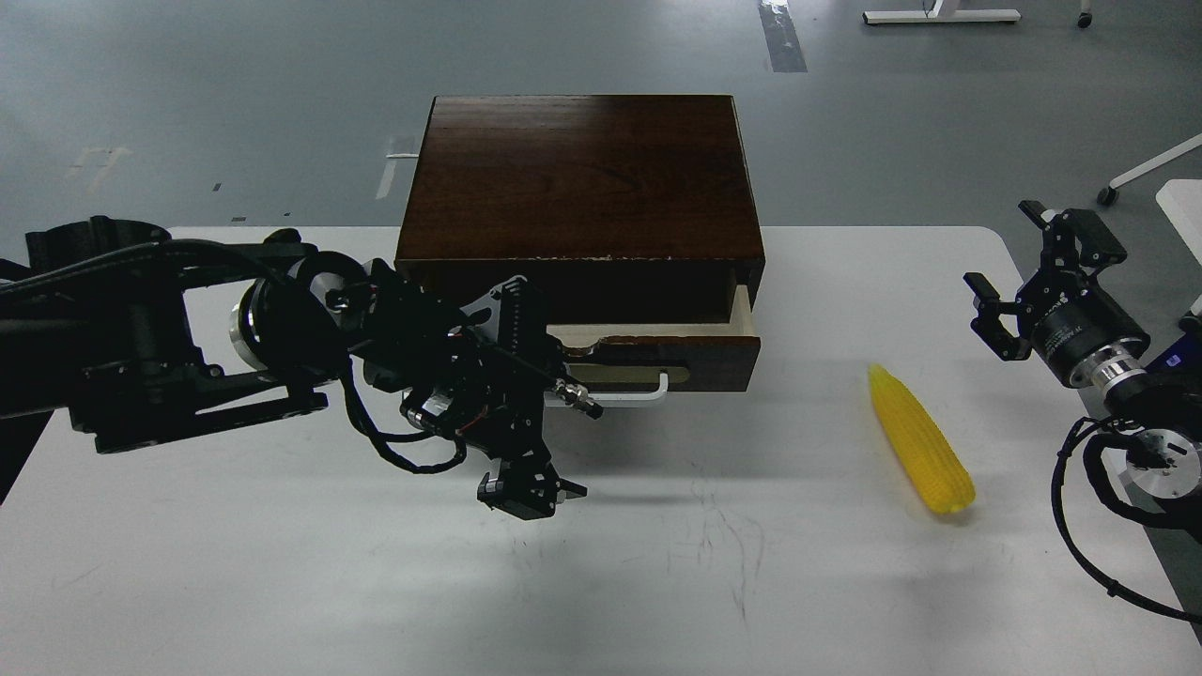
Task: Put corn in drawer with both arms
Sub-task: 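Hold the left gripper at the opened drawer front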
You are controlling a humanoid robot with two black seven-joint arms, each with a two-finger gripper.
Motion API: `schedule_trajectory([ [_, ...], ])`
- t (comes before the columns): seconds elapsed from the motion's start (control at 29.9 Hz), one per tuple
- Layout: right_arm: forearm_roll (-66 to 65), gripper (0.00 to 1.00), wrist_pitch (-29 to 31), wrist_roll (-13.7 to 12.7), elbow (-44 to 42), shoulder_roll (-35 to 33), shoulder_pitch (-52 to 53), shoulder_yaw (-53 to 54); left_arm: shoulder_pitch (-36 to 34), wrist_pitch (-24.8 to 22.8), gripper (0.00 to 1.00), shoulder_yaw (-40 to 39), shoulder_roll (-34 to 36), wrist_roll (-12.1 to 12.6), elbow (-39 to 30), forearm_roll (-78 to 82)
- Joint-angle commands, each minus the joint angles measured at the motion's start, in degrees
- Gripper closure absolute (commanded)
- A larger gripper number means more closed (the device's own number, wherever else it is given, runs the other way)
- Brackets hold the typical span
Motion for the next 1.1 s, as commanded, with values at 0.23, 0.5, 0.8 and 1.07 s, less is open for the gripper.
schedule_trajectory([
  [0.23, 0.00, 0.00, 0.00, 0.00, 0.01, 0.00, -0.27, 0.04, -0.84, 4.87, 0.02, 0.01, -0.39, 0.00, 1.76, 0.01],
  [0.5, 0.00, 0.00, 0.00, 0.00, 0.01, 0.00, -0.27, 0.04, 0.12, 5.67, 0.02, 0.09, 0.31, 0.00, 1.76, 0.01],
  [0.8, 0.00, 0.00, 0.00, 0.00, 0.01, 0.00, -0.27, 0.04, 0.48, 5.85, 0.02, 0.62, 0.31, 0.00, 1.76, 0.01],
  [1.07, 0.00, 0.00, 0.00, 0.00, -0.08, 0.00, -0.45, 0.30, -4.08, 5.67, 0.02, -0.17, 3.90, 0.00, -3.94, 0.01],
])
